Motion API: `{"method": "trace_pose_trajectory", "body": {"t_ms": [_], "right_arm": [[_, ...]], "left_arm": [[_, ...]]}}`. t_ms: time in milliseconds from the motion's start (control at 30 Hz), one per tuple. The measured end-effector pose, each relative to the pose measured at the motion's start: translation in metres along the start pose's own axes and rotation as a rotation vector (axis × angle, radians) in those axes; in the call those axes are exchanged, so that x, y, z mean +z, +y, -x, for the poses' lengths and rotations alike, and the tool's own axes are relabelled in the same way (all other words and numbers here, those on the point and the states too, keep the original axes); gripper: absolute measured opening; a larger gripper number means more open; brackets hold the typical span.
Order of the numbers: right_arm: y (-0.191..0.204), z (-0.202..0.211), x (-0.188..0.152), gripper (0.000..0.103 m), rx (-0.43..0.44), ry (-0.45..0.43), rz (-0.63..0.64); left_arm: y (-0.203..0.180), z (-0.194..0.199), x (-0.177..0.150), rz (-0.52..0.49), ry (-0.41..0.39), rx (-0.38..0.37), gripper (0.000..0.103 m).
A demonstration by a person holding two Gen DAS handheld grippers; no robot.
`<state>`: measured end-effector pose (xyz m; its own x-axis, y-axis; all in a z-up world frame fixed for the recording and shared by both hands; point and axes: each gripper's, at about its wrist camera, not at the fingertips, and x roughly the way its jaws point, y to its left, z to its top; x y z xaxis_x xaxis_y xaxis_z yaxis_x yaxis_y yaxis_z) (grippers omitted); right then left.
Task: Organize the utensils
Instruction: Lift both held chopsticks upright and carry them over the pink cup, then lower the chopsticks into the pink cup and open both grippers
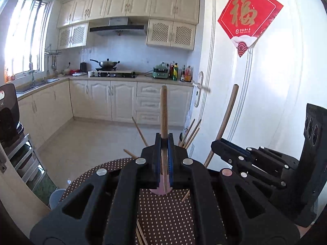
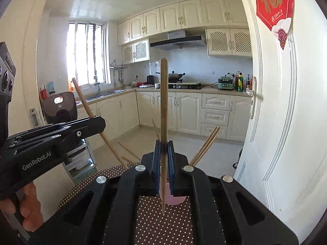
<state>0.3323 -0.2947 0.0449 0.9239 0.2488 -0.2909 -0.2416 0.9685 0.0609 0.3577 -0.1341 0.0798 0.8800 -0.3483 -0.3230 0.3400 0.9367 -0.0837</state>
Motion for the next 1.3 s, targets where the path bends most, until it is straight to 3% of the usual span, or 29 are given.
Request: {"method": "trace_pose_trajectory", "body": {"t_ms": [233, 433, 1067, 1300], "right_arm": [[-0.011, -0.012, 0.002, 0.005, -0.014, -0.092, -0.026], [-0.019, -0.020, 0.004, 0.005, -0.043, -0.147, -0.040], [-0.029, -0.050, -0.003, 0.005, -0.033, -0.115, -0.074], [-0.028, -0.057, -0.007, 0.005, -0.027, -0.085, -0.071]], "left_arm": [[-0.002, -0.032, 0.008, 0.012, -0.072, 0.021, 0.006], [0.001, -0.063, -0.003, 0.017, -0.045, 0.030, 0.006], [-0.001, -0.098, -0.037, -0.062, 0.046, -0.001, 0.006], [0.003, -0.097, -0.038, -0.039, 0.052, -0.009, 0.007]]}}
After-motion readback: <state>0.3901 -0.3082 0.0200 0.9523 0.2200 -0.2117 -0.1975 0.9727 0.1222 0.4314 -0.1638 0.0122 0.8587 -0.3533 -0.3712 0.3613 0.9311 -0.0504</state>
